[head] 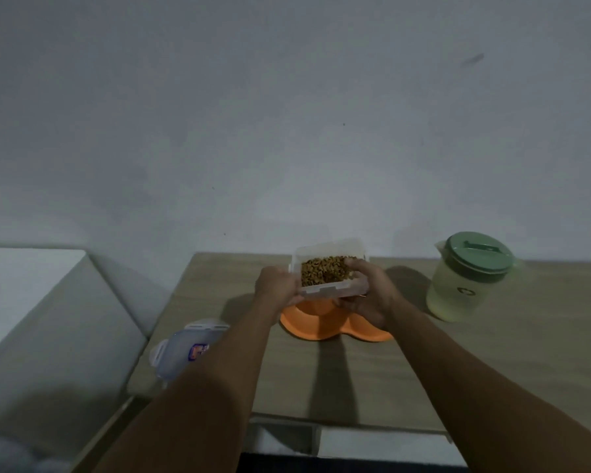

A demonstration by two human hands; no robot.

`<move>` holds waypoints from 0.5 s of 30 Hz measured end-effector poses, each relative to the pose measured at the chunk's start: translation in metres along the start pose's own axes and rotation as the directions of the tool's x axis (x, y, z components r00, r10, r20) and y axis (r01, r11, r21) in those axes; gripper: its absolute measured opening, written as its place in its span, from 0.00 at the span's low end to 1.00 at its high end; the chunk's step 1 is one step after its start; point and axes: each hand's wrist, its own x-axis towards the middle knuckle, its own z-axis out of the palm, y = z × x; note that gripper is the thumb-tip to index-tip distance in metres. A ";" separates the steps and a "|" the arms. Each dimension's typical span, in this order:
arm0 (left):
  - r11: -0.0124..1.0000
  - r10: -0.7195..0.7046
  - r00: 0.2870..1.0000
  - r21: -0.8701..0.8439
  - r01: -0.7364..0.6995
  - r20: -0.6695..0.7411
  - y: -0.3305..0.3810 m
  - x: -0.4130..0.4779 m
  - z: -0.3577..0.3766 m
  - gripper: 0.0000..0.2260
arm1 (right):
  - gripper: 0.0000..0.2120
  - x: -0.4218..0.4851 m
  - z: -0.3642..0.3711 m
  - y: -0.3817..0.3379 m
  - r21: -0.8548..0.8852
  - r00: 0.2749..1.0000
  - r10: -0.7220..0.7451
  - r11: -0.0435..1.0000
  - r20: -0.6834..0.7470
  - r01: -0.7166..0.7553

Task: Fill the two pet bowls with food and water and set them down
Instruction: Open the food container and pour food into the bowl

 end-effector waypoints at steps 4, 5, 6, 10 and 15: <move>1.000 0.017 0.999 0.012 -0.018 0.036 -0.005 0.007 0.006 0.09 | 0.20 0.003 -0.004 0.000 0.018 0.996 -0.081 0.996 -0.046 0.082; 1.000 0.019 0.998 0.015 -0.020 0.056 -0.007 0.009 0.006 0.10 | 0.21 0.005 -0.006 0.002 0.019 0.991 -0.104 0.994 -0.084 0.106; 0.999 0.028 0.997 0.035 -0.030 0.072 -0.007 0.008 0.005 0.09 | 0.22 0.006 -0.007 0.002 0.023 0.984 -0.134 0.990 -0.118 0.137; 0.947 0.125 0.990 0.291 -0.137 0.059 -0.019 0.015 -0.007 0.06 | 0.24 0.009 -0.010 0.002 -0.058 0.946 -0.256 0.967 -0.198 0.250; 0.674 0.122 0.964 0.693 -0.255 0.236 -0.042 0.009 -0.026 0.25 | 0.18 0.012 -0.014 0.008 -0.092 0.930 -0.291 0.956 -0.225 0.277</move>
